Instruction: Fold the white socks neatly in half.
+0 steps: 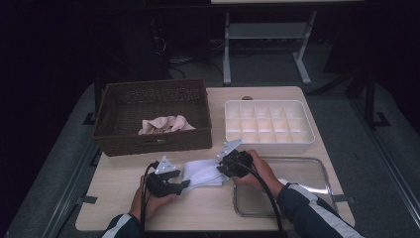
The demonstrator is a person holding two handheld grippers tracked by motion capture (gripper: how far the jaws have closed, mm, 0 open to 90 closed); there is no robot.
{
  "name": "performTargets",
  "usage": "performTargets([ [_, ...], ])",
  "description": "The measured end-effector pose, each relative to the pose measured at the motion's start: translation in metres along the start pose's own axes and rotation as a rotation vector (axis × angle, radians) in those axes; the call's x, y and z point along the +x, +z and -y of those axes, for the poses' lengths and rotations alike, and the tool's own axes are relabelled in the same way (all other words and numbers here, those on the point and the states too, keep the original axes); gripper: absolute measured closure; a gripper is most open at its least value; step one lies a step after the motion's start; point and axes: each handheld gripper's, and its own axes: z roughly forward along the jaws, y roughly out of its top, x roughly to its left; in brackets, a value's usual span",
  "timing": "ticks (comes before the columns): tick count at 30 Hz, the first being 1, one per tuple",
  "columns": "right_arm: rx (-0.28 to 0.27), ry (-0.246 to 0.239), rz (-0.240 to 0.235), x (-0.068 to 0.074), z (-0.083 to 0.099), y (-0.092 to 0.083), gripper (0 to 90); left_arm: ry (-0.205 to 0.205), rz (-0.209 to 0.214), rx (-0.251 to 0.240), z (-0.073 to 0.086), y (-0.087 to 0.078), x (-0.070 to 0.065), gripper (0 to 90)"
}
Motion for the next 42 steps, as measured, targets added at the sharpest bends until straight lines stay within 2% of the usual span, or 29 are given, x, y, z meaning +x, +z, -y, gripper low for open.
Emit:
performTargets([
  [1, 0.000, 0.000, 0.000, 0.000, 0.000, 0.000, 77.1, 0.000, 0.000, 0.000, 0.000, 0.000, 0.000, 41.7],
  [2, -0.032, -0.054, 0.007, 0.005, -0.004, -0.002, 77.7, 0.000, 0.004, -0.002, 0.000, 0.000, 0.000, 40.4],
  [5, -0.089, -0.084, -0.002, 0.015, -0.012, -0.005, 80.6, 0.005, 0.003, 0.005, 0.000, 0.000, 0.000, 37.6],
  [6, -0.106, -0.071, -0.018, 0.020, -0.016, -0.005, 81.4, 0.005, 0.003, 0.005, 0.000, 0.000, 0.000, 36.7],
  [9, -0.107, -0.097, -0.038, 0.026, -0.021, -0.001, 82.0, 0.010, 0.011, 0.010, 0.000, 0.001, -0.001, 34.0],
  [11, -0.076, -0.111, -0.046, 0.030, -0.023, 0.008, 82.1, 0.006, 0.010, 0.014, -0.001, 0.001, -0.002, 34.0],
  [12, -0.058, -0.103, -0.050, 0.031, -0.023, 0.014, 82.0, 0.008, 0.009, 0.017, -0.001, 0.001, -0.002, 34.0],
  [13, -0.021, -0.120, -0.050, 0.030, -0.022, 0.022, 81.9, 0.007, 0.010, 0.017, -0.001, 0.001, -0.002, 34.0],
  [15, 0.000, -0.105, -0.059, 0.029, -0.018, 0.031, 82.6, 0.008, 0.019, 0.017, -0.001, 0.001, -0.003, 34.2],
  [16, -0.010, -0.080, -0.069, 0.029, -0.018, 0.032, 82.6, 0.008, 0.028, 0.016, -0.001, 0.001, -0.004, 34.8],
  [18, -0.006, -0.086, -0.068, 0.028, -0.018, 0.032, 82.8, 0.015, 0.043, 0.017, -0.002, 0.001, -0.005, 36.8],
  [20, -0.012, -0.080, -0.073, 0.029, -0.018, 0.033, 83.6, 0.003, 0.076, 0.012, -0.002, 0.001, -0.006, 47.6],
  [21, -0.014, -0.077, -0.071, 0.029, -0.017, 0.033, 83.8, -0.006, 0.078, 0.008, -0.002, 0.001, -0.006, 49.0],
  [22, -0.012, -0.083, -0.072, 0.028, -0.017, 0.033, 84.3, -0.022, 0.083, 0.002, -0.001, 0.001, -0.005, 53.8],
  [23, -0.011, -0.084, -0.072, 0.028, -0.017, 0.033, 84.4, -0.061, 0.124, 0.000, -0.001, 0.001, -0.004, 59.6],
  [24, -0.011, -0.084, -0.072, 0.028, -0.017, 0.033, 84.4, -0.061, 0.124, 0.000, -0.001, 0.001, -0.004, 63.7],
  [25, -0.017, -0.077, -0.080, 0.027, -0.017, 0.033, 84.7, -0.078, 0.137, -0.003, -0.001, 0.002, -0.003, 63.7],
  [26, -0.015, -0.077, -0.082, 0.026, -0.016, 0.033, 84.9, -0.085, 0.156, -0.003, -0.001, 0.002, -0.002, 70.2],
  [28, -0.018, -0.072, -0.086, 0.026, -0.016, 0.033, 85.1, -0.080, 0.162, -0.017, -0.002, 0.002, -0.001, 77.2],
  [29, -0.018, -0.070, -0.095, 0.025, -0.016, 0.033, 85.3, -0.062, 0.169, -0.029, -0.003, 0.000, -0.001, 79.9],
  [31, -0.020, -0.061, -0.101, 0.024, -0.016, 0.033, 85.3, -0.051, 0.176, -0.041, -0.004, -0.002, 0.000, 80.7],
  [35, -0.025, -0.047, -0.113, 0.021, -0.015, 0.034, 85.6, -0.079, 0.194, -0.101, -0.007, -0.009, 0.000, 80.9],
  [37, -0.035, -0.042, -0.114, 0.022, -0.015, 0.035, 85.7, -0.077, 0.190, -0.118, -0.007, -0.010, 0.000, 80.8],
  [39, -0.040, -0.062, -0.112, 0.022, -0.016, 0.037, 85.8, -0.079, 0.183, -0.133, -0.007, -0.012, -0.001, 80.8],
  [40, -0.039, -0.053, -0.114, 0.023, -0.017, 0.038, 85.8, -0.083, 0.173, -0.152, -0.008, -0.014, -0.001, 80.8],
  [42, -0.044, -0.049, -0.113, 0.023, -0.018, 0.038, 85.8, -0.094, 0.176, -0.160, -0.008, -0.015, -0.001, 80.8],
])
